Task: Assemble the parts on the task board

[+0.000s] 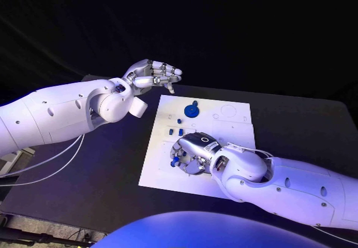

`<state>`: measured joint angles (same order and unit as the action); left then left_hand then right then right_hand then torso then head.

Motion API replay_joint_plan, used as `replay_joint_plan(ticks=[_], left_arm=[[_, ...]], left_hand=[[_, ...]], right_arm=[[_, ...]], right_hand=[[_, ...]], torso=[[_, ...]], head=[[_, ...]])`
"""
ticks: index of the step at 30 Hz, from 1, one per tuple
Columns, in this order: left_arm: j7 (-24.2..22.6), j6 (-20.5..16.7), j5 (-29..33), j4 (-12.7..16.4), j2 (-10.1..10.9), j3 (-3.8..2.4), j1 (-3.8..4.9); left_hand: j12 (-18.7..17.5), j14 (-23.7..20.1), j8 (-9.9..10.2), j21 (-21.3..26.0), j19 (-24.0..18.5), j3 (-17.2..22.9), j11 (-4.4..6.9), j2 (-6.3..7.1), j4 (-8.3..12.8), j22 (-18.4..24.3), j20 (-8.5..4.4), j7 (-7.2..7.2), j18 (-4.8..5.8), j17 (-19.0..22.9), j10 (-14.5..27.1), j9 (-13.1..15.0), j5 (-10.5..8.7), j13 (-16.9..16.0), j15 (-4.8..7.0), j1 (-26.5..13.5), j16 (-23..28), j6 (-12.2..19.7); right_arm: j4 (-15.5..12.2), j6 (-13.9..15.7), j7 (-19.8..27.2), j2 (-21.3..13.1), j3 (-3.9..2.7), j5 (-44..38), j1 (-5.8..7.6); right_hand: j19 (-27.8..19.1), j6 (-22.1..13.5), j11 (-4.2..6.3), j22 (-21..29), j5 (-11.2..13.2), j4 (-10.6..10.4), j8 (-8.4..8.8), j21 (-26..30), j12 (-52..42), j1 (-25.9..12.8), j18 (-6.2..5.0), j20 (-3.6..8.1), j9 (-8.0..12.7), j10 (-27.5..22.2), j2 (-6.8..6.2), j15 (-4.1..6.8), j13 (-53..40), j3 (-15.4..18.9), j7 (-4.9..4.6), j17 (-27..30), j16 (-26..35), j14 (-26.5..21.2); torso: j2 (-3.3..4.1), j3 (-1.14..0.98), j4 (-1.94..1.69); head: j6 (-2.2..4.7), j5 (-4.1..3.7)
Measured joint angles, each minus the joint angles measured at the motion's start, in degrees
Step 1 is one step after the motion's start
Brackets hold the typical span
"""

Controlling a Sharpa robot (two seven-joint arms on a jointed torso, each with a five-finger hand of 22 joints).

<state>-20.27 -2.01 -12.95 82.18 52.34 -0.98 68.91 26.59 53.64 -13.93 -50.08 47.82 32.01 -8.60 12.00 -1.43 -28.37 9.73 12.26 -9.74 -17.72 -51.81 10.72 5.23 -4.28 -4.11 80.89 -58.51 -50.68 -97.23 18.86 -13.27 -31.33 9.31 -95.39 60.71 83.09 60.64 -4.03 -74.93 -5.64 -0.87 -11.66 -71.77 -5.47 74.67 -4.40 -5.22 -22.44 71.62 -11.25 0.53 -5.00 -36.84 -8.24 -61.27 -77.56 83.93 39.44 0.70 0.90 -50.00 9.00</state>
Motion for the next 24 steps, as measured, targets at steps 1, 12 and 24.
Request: replay_joint_plan(ticks=[1, 12, 24], left_arm=[[0.0, 0.0, 0.0, 0.0, 0.0, 0.0, 0.0], [0.0, 0.0, 0.0, 0.0, 0.1, 0.0, 0.0], [0.0, 0.1, 0.0, 0.0, 0.2, 0.0, 0.0]], left_hand=[[0.0, 0.0, 0.0, 0.0, 0.0, 0.0, 0.0, 0.0, 0.0, 0.0, 0.0, 0.0, 0.0, 0.0, 0.0, 0.0, 0.0, 0.0, 0.0, 0.0, 0.0, 0.0], [0.0, 0.0, 0.0, 0.0, 0.0, 0.0, 0.0, -0.23, 0.0, 0.1, 0.0, 0.0, 0.0, 0.0, 0.0, 0.0, 0.0, 0.0, 0.0, -0.2, 0.0, 0.0], [0.0, 0.0, 0.0, 0.0, 0.0, 0.0, 0.0, -0.23, 0.0, 0.1, 0.0, 0.0, 0.0, 0.0, 0.0, 0.0, 0.0, 0.0, 0.0, -0.2, 0.0, 0.0]], right_arm=[[0.0, 0.0, 0.0, 0.0, 0.03, 0.0, -0.04], [-0.1, 0.5, -0.2, -0.4, 0.14, 0.0, -0.17], [-4.8, 6.4, 0.2, -5.7, -0.08, 1.0, 0.35]], right_hand=[[-0.1, -0.9, -0.2, 0.0, -0.4, 0.1, 0.59, 0.1, 0.2, -0.7, 0.0, -0.13, -0.1, -0.2, -0.09, 0.0, 0.0, 0.1, -0.22, 0.0, 0.0, 0.0], [-0.4, -7.7, -0.58, 0.0, -0.6, -0.6, 4.67, 0.7, 1.0, -2.6, 0.0, -0.43, 1.7, -1.6, -3.1, -0.21, 0.0, 2.3, -0.5, 0.2, 0.0, 0.2], [-0.4, -10.3, -0.57, 0.0, -1.0, -1.3, 6.21, 1.7, 1.0, -2.6, 0.0, -0.43, 2.3, -2.2, -3.56, -0.21, -0.3, 5.1, -0.57, 0.9, 0.5, 0.2]], torso=[[-0.02, 0.0, 0.0], [-0.03, 0.04, -0.01], [-0.15, 0.03, 0.07]], head=[[0.0, -0.01], [0.0, -0.02], [0.29, -0.35]])
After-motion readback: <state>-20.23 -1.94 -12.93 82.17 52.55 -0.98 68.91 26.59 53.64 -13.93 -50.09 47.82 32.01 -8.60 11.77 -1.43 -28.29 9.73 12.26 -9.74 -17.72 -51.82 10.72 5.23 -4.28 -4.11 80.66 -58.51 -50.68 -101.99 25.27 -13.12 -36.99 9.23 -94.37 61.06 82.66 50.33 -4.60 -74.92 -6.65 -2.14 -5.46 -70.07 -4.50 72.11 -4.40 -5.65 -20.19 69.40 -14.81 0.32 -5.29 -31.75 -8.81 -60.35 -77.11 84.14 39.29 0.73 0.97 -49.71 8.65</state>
